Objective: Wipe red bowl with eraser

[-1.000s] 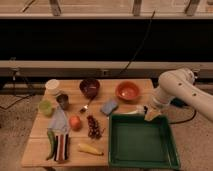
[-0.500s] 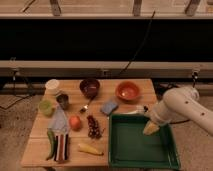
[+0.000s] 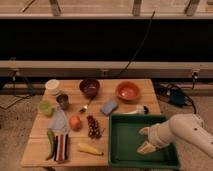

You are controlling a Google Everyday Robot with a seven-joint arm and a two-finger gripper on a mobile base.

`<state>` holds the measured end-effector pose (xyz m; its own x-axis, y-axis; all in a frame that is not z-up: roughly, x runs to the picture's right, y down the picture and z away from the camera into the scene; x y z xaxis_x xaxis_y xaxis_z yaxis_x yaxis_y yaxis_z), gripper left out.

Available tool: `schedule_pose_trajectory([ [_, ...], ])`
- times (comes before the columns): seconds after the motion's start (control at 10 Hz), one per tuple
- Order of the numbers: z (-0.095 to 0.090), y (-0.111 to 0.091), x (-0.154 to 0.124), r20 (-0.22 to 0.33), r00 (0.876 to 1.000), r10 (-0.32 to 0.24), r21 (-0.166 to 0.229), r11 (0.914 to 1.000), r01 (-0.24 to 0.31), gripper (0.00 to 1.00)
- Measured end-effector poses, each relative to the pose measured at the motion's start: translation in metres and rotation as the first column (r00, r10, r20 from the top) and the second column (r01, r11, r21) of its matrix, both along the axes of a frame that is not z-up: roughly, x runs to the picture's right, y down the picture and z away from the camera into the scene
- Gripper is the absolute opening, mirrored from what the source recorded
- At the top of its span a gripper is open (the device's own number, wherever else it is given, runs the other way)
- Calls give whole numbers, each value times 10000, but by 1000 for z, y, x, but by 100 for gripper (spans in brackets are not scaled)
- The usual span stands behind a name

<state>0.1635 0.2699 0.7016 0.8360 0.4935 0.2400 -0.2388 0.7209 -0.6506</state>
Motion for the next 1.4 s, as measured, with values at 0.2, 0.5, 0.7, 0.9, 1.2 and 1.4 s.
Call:
schedule_pose_trajectory([
  [0.2, -2, -12, -36, 790, 9968, 113, 135, 9998, -124, 62],
  [0.5, -3, -29, -79, 1793, 9838, 20, 329, 9994, -80, 62],
  [0.7, 2, -30, -106, 2281, 9733, -249, 352, 9992, 174, 62],
  [0.9, 8, -28, -128, 2677, 9628, -374, 283, 9991, 309, 62],
  [1.2, 11, -21, -155, 3192, 9452, -683, 222, 9977, 646, 62],
  [1.4, 14, -15, -170, 3401, 9363, -876, 152, 9960, 877, 62],
])
